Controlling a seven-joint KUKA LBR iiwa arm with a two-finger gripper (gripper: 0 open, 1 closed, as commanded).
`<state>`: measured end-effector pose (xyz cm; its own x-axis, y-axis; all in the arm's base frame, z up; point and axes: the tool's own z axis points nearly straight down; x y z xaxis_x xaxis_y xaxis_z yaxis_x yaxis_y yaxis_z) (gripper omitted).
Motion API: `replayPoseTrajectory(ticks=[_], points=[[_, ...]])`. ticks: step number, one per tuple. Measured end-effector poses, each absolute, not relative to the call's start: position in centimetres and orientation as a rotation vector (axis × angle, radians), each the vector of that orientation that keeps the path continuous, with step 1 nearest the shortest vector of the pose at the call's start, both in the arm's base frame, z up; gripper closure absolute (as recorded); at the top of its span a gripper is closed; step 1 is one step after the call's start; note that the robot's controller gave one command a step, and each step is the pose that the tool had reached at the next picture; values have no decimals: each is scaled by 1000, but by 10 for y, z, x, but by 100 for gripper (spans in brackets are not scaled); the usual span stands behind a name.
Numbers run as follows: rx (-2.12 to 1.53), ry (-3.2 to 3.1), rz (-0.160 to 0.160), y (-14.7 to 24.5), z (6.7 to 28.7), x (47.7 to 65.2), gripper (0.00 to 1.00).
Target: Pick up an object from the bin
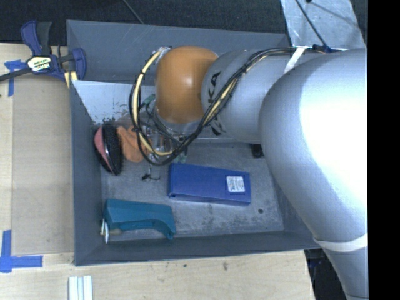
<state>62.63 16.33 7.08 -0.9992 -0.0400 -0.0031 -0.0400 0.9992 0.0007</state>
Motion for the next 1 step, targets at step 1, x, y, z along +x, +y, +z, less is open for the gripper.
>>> replayPoseTrajectory(ticks=[1], points=[[-134,3136,-1,166,71,627,0]])
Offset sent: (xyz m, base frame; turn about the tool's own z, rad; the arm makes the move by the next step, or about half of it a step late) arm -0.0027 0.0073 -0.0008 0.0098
